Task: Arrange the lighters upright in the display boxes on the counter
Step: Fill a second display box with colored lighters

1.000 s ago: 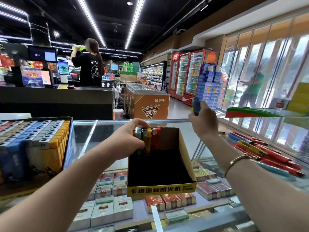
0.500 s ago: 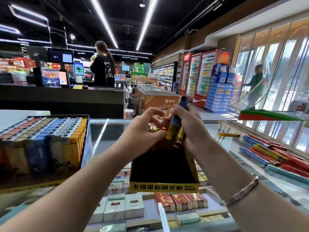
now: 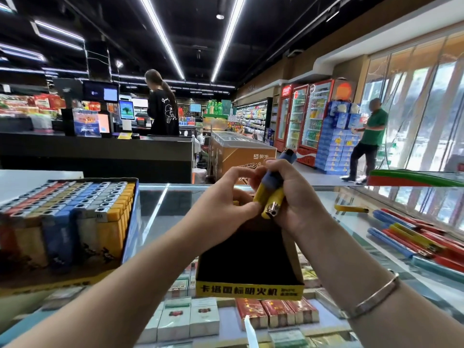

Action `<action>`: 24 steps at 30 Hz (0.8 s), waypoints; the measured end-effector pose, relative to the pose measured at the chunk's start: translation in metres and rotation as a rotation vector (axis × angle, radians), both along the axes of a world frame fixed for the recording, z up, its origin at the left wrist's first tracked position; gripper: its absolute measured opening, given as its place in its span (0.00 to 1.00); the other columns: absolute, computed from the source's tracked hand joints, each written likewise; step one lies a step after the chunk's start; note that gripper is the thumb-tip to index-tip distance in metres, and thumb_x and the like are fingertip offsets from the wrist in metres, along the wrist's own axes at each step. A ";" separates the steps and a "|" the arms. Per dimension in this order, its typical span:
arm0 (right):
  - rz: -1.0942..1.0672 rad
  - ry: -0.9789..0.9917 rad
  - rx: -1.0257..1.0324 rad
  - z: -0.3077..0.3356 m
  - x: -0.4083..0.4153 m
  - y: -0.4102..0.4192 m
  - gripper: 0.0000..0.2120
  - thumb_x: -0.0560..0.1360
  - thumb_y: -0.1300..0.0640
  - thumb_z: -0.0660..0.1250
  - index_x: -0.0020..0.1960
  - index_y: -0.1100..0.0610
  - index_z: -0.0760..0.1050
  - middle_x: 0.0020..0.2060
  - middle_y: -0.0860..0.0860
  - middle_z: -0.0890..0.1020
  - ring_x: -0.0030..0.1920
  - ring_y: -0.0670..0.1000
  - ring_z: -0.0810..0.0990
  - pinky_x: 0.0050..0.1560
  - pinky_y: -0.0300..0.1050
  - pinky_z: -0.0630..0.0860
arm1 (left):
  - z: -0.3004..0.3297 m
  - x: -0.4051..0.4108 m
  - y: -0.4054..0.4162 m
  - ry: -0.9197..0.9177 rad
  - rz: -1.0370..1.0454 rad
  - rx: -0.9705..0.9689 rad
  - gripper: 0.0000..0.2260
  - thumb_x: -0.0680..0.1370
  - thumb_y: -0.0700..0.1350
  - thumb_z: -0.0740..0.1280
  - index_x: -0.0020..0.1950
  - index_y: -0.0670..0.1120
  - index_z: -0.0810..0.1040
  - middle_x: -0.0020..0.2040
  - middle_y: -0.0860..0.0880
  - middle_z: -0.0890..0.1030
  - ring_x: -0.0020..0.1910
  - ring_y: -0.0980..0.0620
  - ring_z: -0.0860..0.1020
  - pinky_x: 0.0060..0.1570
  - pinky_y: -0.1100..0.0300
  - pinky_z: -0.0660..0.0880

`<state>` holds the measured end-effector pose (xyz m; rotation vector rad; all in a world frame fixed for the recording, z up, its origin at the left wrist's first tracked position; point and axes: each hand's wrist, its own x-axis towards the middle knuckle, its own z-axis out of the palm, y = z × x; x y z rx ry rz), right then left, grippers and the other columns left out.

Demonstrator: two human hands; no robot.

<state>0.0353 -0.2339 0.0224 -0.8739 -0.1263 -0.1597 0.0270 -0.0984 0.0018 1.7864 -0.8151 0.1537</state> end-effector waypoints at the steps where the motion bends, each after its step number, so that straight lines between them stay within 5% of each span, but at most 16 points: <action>1: 0.017 -0.009 -0.017 0.000 -0.001 0.001 0.04 0.74 0.65 0.63 0.41 0.59 0.72 0.31 0.55 0.78 0.36 0.53 0.78 0.46 0.50 0.78 | 0.000 0.001 0.000 -0.015 0.033 0.007 0.17 0.74 0.41 0.68 0.54 0.61 0.70 0.41 0.54 0.83 0.39 0.49 0.82 0.41 0.53 0.79; 5: 0.035 -0.075 0.033 0.005 0.000 -0.004 0.05 0.74 0.67 0.61 0.41 0.60 0.72 0.35 0.59 0.82 0.36 0.55 0.83 0.35 0.47 0.81 | 0.003 0.006 0.004 -0.101 0.159 -0.040 0.10 0.76 0.41 0.66 0.50 0.57 0.75 0.38 0.49 0.81 0.34 0.55 0.79 0.36 0.60 0.78; 13: -0.362 -0.037 -0.236 0.007 0.004 -0.028 0.07 0.76 0.67 0.61 0.41 0.59 0.72 0.26 0.53 0.80 0.32 0.51 0.80 0.45 0.48 0.79 | 0.018 0.012 0.022 -0.211 0.269 -0.217 0.06 0.75 0.42 0.67 0.46 0.54 0.75 0.40 0.54 0.81 0.41 0.58 0.80 0.42 0.68 0.77; 21: -0.350 0.010 -0.529 -0.002 0.006 -0.025 0.05 0.74 0.68 0.62 0.42 0.61 0.73 0.31 0.56 0.79 0.34 0.53 0.79 0.45 0.46 0.76 | 0.011 0.010 0.023 -0.411 0.277 0.208 0.11 0.73 0.41 0.70 0.54 0.52 0.81 0.43 0.61 0.80 0.41 0.62 0.78 0.44 0.69 0.77; 24: -0.340 -0.002 -0.554 -0.004 0.007 -0.022 0.06 0.74 0.69 0.61 0.41 0.61 0.74 0.29 0.56 0.78 0.31 0.51 0.78 0.40 0.42 0.78 | 0.006 0.011 0.020 -0.470 0.338 0.294 0.08 0.72 0.42 0.72 0.50 0.51 0.83 0.41 0.60 0.80 0.41 0.62 0.78 0.47 0.63 0.77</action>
